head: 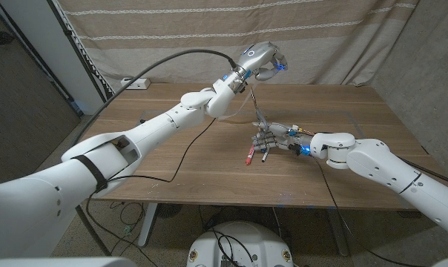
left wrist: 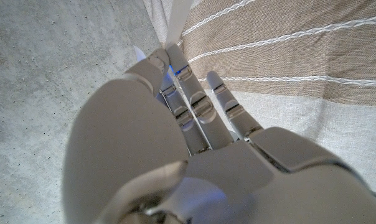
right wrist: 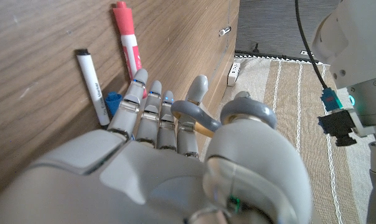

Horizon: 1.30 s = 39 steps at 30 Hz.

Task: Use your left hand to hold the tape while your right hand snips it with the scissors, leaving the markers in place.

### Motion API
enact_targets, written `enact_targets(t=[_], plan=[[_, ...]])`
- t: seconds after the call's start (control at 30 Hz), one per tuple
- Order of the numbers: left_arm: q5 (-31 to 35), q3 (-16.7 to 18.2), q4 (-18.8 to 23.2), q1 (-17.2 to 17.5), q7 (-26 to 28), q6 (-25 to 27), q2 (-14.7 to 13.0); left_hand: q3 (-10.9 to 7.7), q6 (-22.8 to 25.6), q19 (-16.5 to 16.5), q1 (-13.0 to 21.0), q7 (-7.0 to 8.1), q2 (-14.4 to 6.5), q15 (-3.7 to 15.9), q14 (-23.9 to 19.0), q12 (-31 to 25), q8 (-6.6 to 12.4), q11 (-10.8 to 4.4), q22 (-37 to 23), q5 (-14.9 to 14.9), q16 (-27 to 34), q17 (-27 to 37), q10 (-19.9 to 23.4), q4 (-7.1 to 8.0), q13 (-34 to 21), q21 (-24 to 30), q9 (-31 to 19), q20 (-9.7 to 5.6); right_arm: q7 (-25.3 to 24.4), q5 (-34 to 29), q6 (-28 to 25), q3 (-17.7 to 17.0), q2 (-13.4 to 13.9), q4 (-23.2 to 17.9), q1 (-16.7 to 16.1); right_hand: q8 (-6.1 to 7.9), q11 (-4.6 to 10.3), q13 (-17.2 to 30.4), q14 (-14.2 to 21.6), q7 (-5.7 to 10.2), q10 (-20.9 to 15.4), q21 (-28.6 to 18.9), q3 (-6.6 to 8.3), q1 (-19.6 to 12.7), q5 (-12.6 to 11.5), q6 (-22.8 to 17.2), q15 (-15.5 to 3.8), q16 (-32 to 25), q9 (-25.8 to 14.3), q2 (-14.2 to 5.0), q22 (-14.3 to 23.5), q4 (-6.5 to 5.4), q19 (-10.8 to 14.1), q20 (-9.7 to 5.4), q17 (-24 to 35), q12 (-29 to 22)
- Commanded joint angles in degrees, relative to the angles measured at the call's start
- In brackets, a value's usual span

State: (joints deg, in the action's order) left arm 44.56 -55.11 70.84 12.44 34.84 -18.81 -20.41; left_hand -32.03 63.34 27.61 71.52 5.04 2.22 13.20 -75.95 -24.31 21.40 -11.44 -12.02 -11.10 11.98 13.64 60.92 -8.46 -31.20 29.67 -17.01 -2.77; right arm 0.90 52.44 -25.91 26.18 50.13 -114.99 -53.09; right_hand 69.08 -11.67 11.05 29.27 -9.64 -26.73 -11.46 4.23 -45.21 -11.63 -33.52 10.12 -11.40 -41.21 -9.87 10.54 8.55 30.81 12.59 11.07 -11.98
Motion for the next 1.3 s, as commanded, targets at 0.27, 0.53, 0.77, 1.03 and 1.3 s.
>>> enact_targets(t=[0.27,0.53,0.77,1.03,1.3], plan=[[-0.1,0.3,0.2,0.5,-0.4,0.1,0.2,0.42,0.0,-0.3,0.1,0.24,-0.4,0.59,-0.9,-0.2,0.47,0.05,-0.1,-0.2,0.2,4.5,0.5,0.01,-0.3,0.5,0.0,-7.59,-0.4,0.4,0.0,-0.2,0.2,-0.2,-0.4,0.52,1.11,0.2,0.7,-1.56,-1.1,-0.3,3.37,-4.0,-0.2,-1.5,-0.69,-0.5,0.5,-1.21,0.1,0.44,0.5,-0.02,0.4,-0.5],[-0.1,0.2,-0.3,0.5,-0.1,0.0,0.4,0.43,-0.1,-0.4,0.1,0.19,-0.5,0.58,-1.0,-0.2,0.49,0.05,-0.1,-0.2,0.2,4.5,0.5,0.02,-0.3,0.6,0.1,-7.58,-0.9,0.7,-0.5,-0.5,0.4,-0.3,-0.4,0.72,1.55,0.2,0.9,-1.11,-1.6,-0.4,5.06,-6.1,-0.1,-2.0,-1.20,-0.6,0.8,-1.24,0.2,0.60,0.6,-0.04,0.5,-0.6],[-0.1,0.1,-0.5,0.5,-0.1,0.0,0.5,0.45,-0.1,-0.4,0.1,0.13,-0.5,0.59,-1.0,-0.2,0.54,0.04,-0.1,-0.2,0.2,4.5,0.5,0.01,-0.4,0.7,0.0,-7.58,-0.7,0.8,-1.1,-0.2,0.3,0.1,0.1,0.91,2.05,0.3,0.9,-0.85,-2.2,-0.4,6.78,-8.1,0.0,-2.8,-1.80,-0.7,1.2,-1.53,0.2,0.57,0.7,-0.04,0.6,-0.7],[0.0,0.0,-0.8,0.3,0.3,0.0,0.6,0.46,-0.1,-0.5,0.1,0.30,-0.5,0.58,-1.0,-0.2,0.56,0.03,-0.1,-0.2,0.2,4.5,0.6,0.02,-0.4,0.8,0.1,-7.57,-1.0,0.8,-1.1,-0.2,0.2,0.1,0.1,0.82,2.14,0.3,0.9,-1.10,-2.4,-0.5,8.23,-10.0,0.1,-3.0,-2.08,-0.8,1.8,-1.44,0.2,0.64,0.7,-0.04,0.8,-0.7],[-0.1,-0.1,-0.9,0.4,0.4,0.1,0.6,0.48,0.0,-0.5,0.1,0.27,-0.5,0.58,-1.0,-0.1,0.62,0.03,-0.1,-0.2,0.2,4.6,0.5,0.00,-0.4,0.9,0.1,-7.58,-2.3,1.3,-1.5,-0.6,0.0,-0.2,-0.3,0.96,3.23,0.3,2.0,-1.68,-3.7,-0.7,10.89,-13.9,-0.2,-4.4,-3.27,-1.3,2.7,-1.27,0.3,1.04,0.9,-0.09,1.0,-1.1]])
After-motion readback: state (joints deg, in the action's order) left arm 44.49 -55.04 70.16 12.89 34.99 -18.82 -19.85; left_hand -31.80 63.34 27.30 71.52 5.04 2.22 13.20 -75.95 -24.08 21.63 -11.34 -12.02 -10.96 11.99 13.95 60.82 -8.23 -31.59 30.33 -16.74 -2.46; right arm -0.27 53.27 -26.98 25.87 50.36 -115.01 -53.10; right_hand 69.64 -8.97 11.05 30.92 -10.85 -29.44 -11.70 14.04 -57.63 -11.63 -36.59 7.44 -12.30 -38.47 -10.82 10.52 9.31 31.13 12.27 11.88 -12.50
